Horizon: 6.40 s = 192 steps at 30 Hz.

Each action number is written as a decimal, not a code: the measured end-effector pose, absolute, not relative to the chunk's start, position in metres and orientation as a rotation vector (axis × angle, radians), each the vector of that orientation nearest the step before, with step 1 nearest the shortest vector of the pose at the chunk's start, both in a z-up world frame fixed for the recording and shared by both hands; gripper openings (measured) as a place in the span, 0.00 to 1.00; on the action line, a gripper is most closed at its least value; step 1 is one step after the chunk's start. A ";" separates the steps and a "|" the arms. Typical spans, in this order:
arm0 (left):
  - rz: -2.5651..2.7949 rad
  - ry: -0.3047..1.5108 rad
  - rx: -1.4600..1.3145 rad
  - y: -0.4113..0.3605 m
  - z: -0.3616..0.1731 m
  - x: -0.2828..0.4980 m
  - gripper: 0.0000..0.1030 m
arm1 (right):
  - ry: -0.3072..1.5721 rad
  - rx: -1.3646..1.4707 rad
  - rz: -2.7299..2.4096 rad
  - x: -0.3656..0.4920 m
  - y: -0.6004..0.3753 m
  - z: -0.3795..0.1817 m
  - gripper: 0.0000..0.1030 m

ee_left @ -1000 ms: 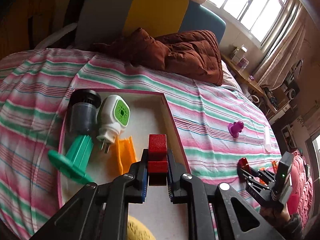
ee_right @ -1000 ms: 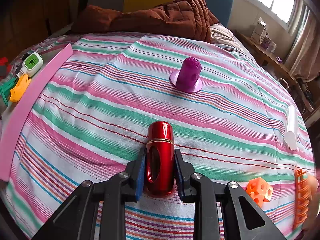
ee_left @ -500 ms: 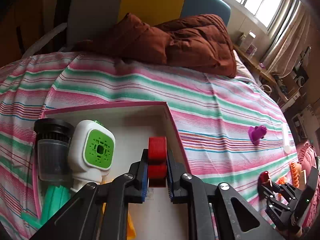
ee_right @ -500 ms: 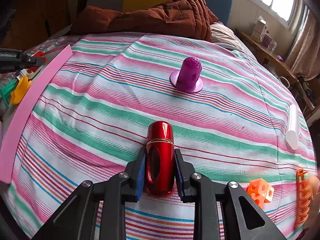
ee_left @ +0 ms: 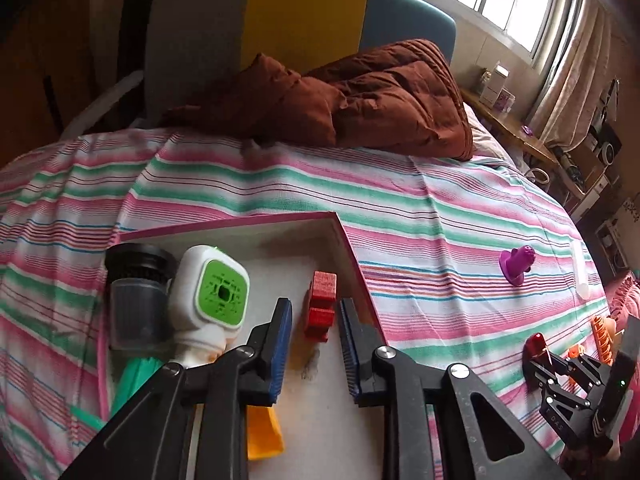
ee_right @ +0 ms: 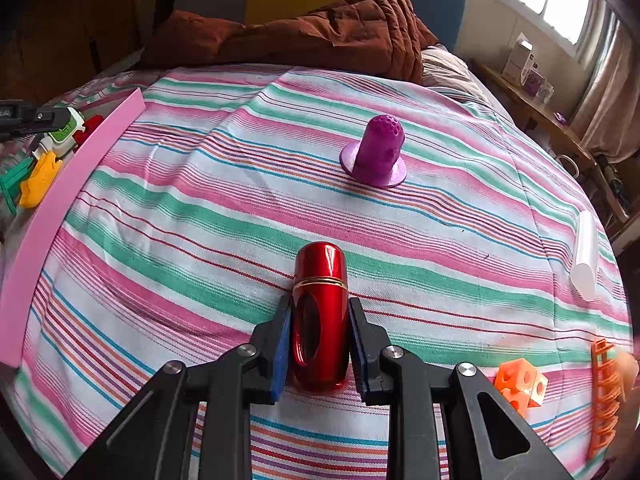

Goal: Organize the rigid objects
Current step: 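Move the left tool back from the tray while the right tool holds the red cylinder, then carry the red cylinder to the tray and open the right tool, then swing the right tool back and close it on the orange cubes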

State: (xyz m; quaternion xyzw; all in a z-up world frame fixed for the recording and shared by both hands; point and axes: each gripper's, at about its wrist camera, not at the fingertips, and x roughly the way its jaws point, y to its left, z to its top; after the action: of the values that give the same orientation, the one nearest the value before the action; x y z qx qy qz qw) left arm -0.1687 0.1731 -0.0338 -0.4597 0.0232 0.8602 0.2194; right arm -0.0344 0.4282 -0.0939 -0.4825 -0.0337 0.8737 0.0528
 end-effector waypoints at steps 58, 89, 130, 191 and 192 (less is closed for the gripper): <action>2.621 0.069 -1.160 0.066 -0.009 -0.025 0.23 | -0.135 -1.453 2.584 -0.031 0.417 -0.093 0.25; 2.690 -0.049 -1.114 0.014 -0.007 -0.016 0.23 | 0.118 -1.431 2.827 -0.048 0.291 -0.025 0.25; 2.703 -0.063 -1.146 0.001 -0.014 -0.018 0.23 | -0.061 -1.593 2.774 -0.124 0.204 -0.064 0.27; 2.420 0.233 -1.002 0.157 0.009 -0.012 0.26 | 0.515 -1.356 2.208 0.036 0.555 -0.085 0.62; 2.410 0.243 -0.999 0.164 0.009 -0.013 0.26 | 0.477 -1.364 2.218 0.034 0.552 -0.084 0.54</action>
State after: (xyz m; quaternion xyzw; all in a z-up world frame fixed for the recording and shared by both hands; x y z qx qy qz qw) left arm -0.0125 0.1637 0.0093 -0.3684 0.0896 0.8887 0.2578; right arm 0.0337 0.5521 -0.0844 -0.4997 0.1747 0.8124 0.2446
